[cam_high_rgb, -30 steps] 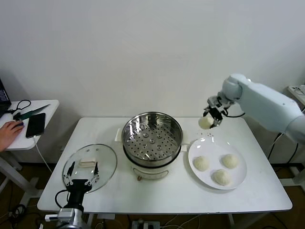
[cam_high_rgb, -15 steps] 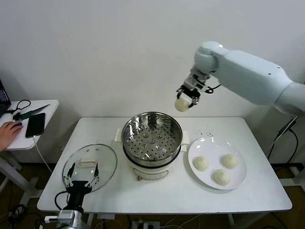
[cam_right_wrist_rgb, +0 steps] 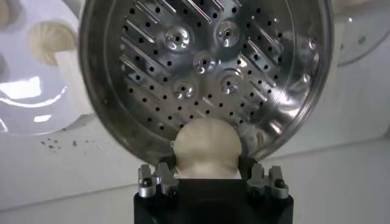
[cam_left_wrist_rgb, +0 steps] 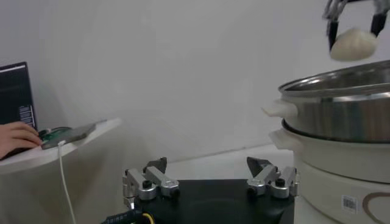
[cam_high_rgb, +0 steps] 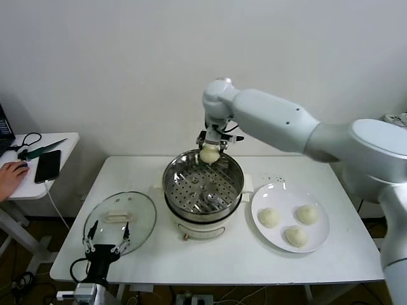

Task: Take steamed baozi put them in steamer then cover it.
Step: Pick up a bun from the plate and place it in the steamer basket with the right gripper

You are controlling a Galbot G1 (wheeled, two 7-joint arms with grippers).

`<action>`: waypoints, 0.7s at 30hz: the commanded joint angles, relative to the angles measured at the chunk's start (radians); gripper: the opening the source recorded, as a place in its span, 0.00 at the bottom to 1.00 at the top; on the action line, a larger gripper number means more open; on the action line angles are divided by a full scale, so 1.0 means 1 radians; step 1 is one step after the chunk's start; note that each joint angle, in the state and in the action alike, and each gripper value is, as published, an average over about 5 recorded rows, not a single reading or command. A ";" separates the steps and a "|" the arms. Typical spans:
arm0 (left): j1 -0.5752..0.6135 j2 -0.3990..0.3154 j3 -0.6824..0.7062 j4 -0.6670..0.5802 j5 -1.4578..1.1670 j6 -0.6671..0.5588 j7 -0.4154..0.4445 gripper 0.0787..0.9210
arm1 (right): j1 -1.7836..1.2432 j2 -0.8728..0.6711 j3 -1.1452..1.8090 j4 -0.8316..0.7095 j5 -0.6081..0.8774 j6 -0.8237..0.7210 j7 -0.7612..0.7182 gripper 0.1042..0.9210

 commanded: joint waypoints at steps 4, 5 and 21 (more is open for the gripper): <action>0.002 0.003 -0.001 0.004 -0.001 0.001 0.000 0.88 | -0.099 0.079 0.023 -0.051 -0.162 0.066 0.023 0.70; 0.002 0.003 0.000 0.005 -0.001 0.001 0.001 0.88 | -0.104 0.078 0.022 -0.051 -0.164 0.067 0.023 0.70; -0.003 -0.006 0.007 0.014 0.011 0.007 -0.001 0.88 | -0.148 0.068 0.034 -0.086 -0.203 0.081 0.047 0.78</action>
